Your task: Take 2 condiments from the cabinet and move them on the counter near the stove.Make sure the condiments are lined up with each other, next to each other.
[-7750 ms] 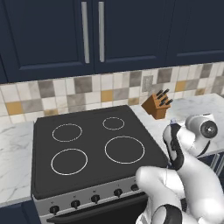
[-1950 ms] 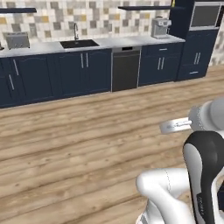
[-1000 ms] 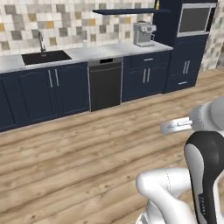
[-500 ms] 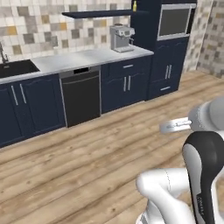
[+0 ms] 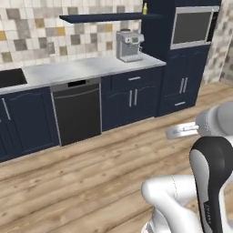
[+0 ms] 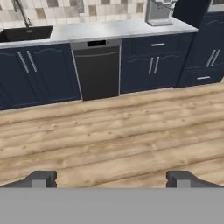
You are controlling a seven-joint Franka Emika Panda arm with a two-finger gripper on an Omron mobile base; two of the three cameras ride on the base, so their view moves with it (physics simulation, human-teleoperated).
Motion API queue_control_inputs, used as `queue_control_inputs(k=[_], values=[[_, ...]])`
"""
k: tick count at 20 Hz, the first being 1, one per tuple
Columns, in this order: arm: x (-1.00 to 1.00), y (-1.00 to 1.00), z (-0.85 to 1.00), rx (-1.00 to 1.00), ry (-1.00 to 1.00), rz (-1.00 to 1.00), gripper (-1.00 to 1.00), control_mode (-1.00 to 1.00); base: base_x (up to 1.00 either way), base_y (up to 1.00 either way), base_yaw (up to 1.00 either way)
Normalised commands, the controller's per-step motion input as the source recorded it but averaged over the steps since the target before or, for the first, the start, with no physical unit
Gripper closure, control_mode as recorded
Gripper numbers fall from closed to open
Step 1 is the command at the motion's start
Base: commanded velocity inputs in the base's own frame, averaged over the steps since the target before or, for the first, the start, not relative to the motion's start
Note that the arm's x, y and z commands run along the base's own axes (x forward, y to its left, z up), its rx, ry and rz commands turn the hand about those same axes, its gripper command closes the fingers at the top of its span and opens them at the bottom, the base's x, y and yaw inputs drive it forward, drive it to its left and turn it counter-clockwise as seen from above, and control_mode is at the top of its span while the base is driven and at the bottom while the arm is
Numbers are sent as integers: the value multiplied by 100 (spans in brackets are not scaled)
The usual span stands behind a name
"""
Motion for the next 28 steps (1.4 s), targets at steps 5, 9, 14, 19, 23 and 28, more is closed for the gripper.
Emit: queue_control_inputs(k=[5, 9, 14, 19, 23, 28], values=[[0, 0, 0, 0, 0, 0, -100, 100, 100, -68, 36], [0, 0, 0, 0, 0, 0, -100, 100, 100, -80, 26], [0, 0, 0, 0, 0, 0, -100, 100, 100, -78, 1], [0, 0, 0, 0, 0, 0, -100, 100, 100, -68, 2], [0, 0, 0, 0, 0, 0, -100, 100, 100, -64, 2], [0, 0, 0, 0, 0, 0, -100, 100, 100, -57, 4]])
